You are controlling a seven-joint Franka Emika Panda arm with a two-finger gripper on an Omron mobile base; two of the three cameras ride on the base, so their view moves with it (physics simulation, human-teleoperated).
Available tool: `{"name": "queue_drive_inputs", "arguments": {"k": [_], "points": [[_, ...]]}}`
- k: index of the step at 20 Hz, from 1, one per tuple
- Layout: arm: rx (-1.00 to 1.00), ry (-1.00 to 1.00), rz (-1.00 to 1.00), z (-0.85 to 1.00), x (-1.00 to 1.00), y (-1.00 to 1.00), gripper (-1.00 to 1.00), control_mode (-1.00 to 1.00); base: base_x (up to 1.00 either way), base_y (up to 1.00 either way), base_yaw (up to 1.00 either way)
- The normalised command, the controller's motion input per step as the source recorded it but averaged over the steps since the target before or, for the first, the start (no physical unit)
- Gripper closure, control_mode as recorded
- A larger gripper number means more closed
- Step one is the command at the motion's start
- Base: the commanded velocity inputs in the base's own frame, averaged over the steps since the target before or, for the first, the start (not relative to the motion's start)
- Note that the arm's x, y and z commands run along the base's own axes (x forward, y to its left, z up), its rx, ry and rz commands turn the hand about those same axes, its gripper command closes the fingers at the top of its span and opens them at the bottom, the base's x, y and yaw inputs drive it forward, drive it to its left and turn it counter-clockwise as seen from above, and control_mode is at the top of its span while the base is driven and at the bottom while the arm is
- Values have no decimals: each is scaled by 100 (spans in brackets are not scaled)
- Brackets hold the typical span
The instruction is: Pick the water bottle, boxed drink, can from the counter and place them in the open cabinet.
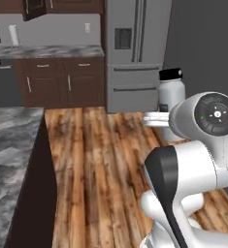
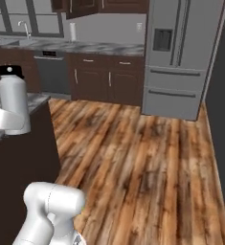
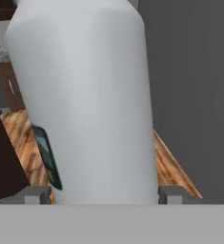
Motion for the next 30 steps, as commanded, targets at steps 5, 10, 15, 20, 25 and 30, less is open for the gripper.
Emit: {"name": "queue_drive_inputs", "arguments": {"k": [5,10,15,20,25,30], "points": [[0,0,0,0,0,0,100,100,100,-100,32],[0,0,0,0,0,0,100,100,100,-68,53],[0,0,0,0,0,0,100,100,100,-38,73],[0,0,0,0,0,0,100,100,100,-42,71],[0,0,0,0,0,0,100,100,100,-42,68],[0,0,0,0,0,0,100,100,100,-64,60]]}}
